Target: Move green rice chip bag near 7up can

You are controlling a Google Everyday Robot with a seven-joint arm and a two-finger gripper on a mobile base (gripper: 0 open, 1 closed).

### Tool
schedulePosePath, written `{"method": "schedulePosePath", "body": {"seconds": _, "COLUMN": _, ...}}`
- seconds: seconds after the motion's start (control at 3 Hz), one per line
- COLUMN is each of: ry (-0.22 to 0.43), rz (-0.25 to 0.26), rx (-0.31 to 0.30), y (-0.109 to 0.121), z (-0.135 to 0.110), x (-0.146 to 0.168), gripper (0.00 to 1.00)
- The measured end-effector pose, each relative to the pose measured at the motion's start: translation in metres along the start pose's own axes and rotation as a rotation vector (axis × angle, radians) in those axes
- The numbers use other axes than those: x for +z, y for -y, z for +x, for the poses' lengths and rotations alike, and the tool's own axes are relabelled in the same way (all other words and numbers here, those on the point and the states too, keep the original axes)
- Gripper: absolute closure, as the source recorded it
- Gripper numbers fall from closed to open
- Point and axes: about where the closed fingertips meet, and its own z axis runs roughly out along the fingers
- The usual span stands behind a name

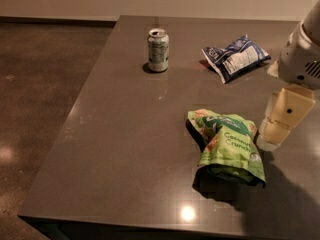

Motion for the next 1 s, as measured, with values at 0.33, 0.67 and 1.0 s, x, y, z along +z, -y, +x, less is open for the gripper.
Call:
{"method": "schedulePosePath", "body": {"seconds": 0.33, "ry": -0.006, "rz": -0.026, "rx": 0.041, "y": -0.017, "z": 0.0, "x": 0.012, "gripper": 0.0}}
{"method": "schedulePosePath", "body": {"seconds": 0.67, "ry": 0.003, "rz": -0.026, "rx": 0.015, "y": -0.037, "z": -0.003, "x": 0.026, "gripper": 0.0}}
{"method": "schedulePosePath", "body": {"seconds": 1.0, "ry": -0.006, "rz": -0.039, "rx": -0.032, "y": -0.052, "z": -0.005, "x": 0.043, "gripper": 0.0}}
